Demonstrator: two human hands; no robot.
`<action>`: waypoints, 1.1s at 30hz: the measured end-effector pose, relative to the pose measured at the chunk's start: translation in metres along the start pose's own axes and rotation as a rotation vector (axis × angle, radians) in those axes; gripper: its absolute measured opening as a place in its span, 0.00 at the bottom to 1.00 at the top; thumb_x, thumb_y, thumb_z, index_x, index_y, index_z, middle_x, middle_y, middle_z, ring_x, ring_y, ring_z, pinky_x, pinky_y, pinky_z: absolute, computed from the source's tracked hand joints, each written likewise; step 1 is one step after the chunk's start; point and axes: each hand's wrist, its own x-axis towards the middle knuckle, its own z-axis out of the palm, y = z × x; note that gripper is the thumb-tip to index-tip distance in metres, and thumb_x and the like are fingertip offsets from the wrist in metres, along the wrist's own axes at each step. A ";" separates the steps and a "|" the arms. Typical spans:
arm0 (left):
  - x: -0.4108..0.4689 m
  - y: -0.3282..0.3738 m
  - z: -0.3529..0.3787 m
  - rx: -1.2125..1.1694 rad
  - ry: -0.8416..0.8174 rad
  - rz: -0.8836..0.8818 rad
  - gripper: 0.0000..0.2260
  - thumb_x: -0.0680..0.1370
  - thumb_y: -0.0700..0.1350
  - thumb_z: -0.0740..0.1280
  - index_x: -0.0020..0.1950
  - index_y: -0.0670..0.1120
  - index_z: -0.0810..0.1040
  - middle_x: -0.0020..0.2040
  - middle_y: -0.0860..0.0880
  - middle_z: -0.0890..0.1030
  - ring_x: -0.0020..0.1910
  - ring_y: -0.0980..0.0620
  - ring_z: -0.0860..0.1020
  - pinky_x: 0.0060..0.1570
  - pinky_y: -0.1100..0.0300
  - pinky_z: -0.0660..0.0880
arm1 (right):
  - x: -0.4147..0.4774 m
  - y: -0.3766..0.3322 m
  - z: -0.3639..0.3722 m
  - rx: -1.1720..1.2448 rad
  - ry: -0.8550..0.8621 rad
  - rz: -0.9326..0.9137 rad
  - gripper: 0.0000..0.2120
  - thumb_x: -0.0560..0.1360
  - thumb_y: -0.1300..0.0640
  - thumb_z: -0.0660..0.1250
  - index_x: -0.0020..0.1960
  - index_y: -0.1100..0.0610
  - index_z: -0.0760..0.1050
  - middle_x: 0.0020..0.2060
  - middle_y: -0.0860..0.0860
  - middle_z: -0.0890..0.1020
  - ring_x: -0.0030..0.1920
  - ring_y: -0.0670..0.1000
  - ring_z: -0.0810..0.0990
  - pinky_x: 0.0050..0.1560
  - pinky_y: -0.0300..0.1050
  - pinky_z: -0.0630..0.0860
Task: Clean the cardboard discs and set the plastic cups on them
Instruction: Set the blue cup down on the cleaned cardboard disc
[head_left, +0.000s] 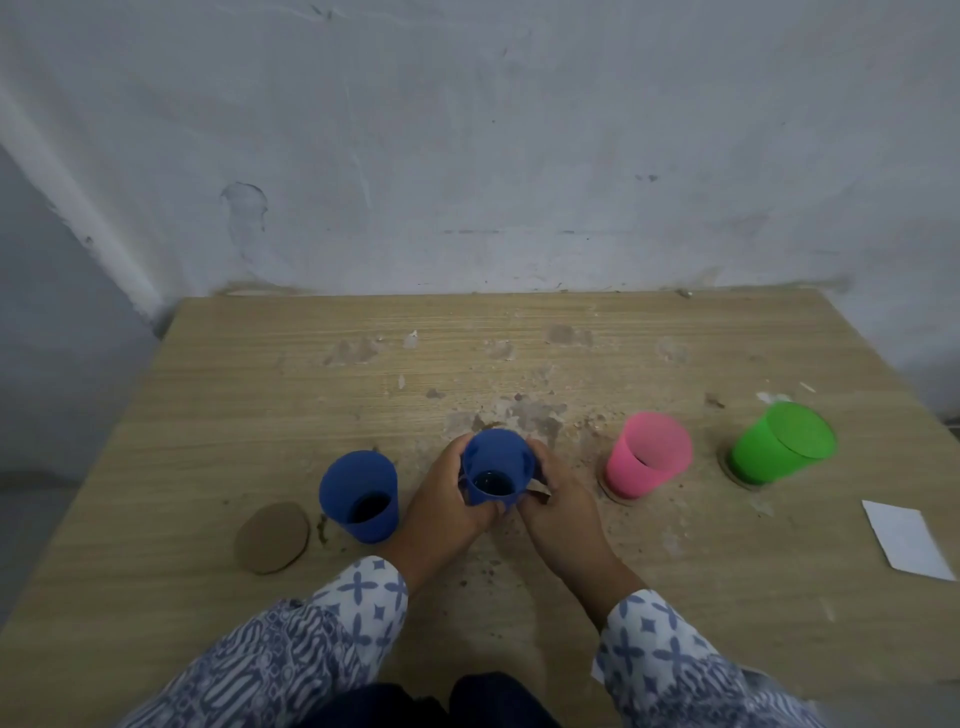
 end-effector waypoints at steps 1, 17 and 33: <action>0.000 0.000 0.001 0.000 -0.002 0.000 0.33 0.72 0.45 0.73 0.71 0.54 0.59 0.61 0.64 0.68 0.58 0.67 0.71 0.52 0.75 0.71 | 0.000 0.000 0.000 0.000 0.003 0.000 0.27 0.73 0.68 0.63 0.68 0.49 0.67 0.55 0.40 0.73 0.55 0.39 0.72 0.44 0.18 0.66; -0.005 0.006 -0.001 0.051 0.005 -0.021 0.42 0.72 0.45 0.74 0.77 0.48 0.51 0.75 0.51 0.60 0.73 0.53 0.63 0.69 0.53 0.67 | -0.001 0.005 0.005 -0.055 0.034 -0.003 0.27 0.74 0.65 0.63 0.70 0.49 0.63 0.60 0.46 0.73 0.61 0.47 0.72 0.52 0.33 0.71; -0.021 0.033 -0.013 0.140 0.080 0.142 0.36 0.75 0.41 0.70 0.76 0.52 0.53 0.73 0.58 0.57 0.71 0.64 0.54 0.66 0.67 0.55 | -0.009 -0.023 -0.004 -0.227 0.097 -0.071 0.25 0.71 0.68 0.62 0.68 0.56 0.67 0.65 0.52 0.69 0.65 0.49 0.66 0.60 0.34 0.60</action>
